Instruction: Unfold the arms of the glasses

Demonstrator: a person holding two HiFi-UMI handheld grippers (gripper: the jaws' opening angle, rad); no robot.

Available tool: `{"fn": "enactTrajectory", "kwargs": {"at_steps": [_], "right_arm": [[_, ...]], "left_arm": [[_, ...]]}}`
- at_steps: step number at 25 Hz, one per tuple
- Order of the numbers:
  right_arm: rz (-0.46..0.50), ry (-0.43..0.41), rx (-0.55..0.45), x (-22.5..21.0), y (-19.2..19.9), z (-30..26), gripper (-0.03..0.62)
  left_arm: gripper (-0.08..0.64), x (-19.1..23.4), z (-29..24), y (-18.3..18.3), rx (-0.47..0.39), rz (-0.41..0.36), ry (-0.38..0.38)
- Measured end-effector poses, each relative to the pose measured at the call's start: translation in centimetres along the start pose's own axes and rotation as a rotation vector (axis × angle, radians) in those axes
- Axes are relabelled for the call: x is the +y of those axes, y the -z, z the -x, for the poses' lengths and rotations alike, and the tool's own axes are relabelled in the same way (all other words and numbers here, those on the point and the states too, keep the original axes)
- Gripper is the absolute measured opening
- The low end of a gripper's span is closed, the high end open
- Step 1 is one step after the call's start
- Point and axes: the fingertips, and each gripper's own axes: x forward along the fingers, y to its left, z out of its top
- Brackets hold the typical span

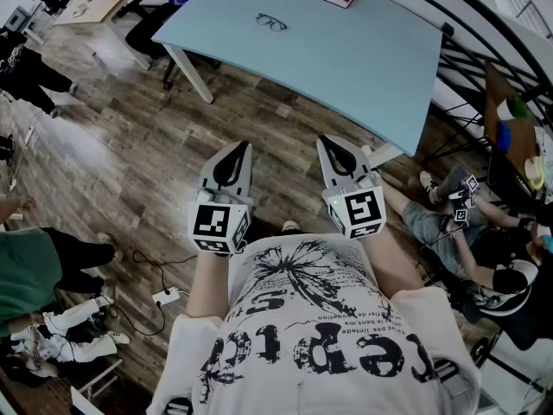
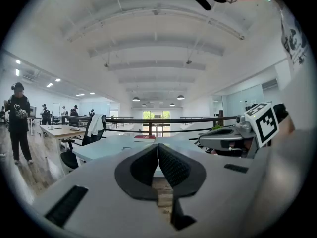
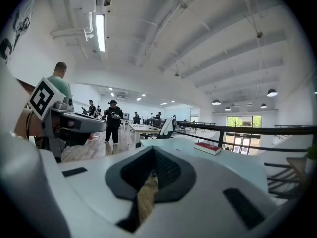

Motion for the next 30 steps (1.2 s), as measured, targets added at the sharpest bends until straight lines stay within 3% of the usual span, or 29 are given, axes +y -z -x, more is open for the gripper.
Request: {"fn": "enactTrajectory", "kwargs": {"at_steps": [10, 16, 24, 30], "right_arm": [[-0.012, -0.007, 0.014, -1.0, 1.2, -1.2, 0.008], [-0.002, 0.033, 0.066, -1.4, 2.3, -3.2, 0.010], [-0.008, 0.004, 0.103, -1.1, 3.9, -8.5, 0.011], [-0.027, 0.038, 0.118, -1.3, 4.7, -15.2, 0.011]], "left_arm": [[0.020, 0.2, -1.9, 1.0, 0.014, 0.002, 0.003], [0.020, 1.7, -2.6, 1.4, 0.029, 0.000, -0.012], [0.020, 6.1, -4.6, 3.1, 0.060, 0.005, -0.027], [0.020, 12.6, -8.6, 3.7, 0.062, 0.008, -0.006]]}}
